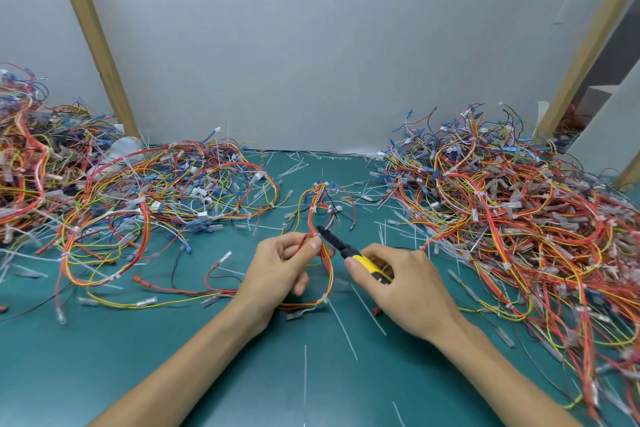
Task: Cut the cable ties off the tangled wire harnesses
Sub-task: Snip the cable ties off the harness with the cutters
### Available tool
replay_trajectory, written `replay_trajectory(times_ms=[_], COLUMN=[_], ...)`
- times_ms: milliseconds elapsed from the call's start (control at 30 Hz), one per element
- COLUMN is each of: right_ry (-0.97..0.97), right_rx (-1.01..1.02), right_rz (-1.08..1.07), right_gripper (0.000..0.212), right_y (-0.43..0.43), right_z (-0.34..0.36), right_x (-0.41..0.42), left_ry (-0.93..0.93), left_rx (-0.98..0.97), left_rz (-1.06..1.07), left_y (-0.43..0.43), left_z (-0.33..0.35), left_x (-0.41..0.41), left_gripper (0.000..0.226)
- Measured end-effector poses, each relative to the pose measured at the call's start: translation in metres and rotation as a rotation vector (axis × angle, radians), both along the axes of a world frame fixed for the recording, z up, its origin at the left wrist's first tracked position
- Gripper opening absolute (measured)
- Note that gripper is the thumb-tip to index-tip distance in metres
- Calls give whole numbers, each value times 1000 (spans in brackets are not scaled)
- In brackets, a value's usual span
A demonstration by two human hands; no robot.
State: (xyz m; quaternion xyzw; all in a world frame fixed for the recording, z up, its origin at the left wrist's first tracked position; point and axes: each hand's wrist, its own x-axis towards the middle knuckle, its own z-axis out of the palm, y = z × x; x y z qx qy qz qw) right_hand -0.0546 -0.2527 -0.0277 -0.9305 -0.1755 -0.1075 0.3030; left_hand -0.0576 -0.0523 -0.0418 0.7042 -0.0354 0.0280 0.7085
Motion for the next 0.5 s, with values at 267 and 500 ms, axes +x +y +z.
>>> replay_trajectory(times_ms=[267,500], right_ry=[-123,-116], right_rx=[-105,-71], right_rz=[-26,-14], right_gripper=[45,47], right_y=[3,2], right_z=[-12,-9], right_x=[-1,2], left_ry=[-6,-21], left_rx=[68,78], left_rz=[59,64], left_y=[-4,-3], left_z=[-6,-7], left_x=[2,2], left_gripper=[21,18])
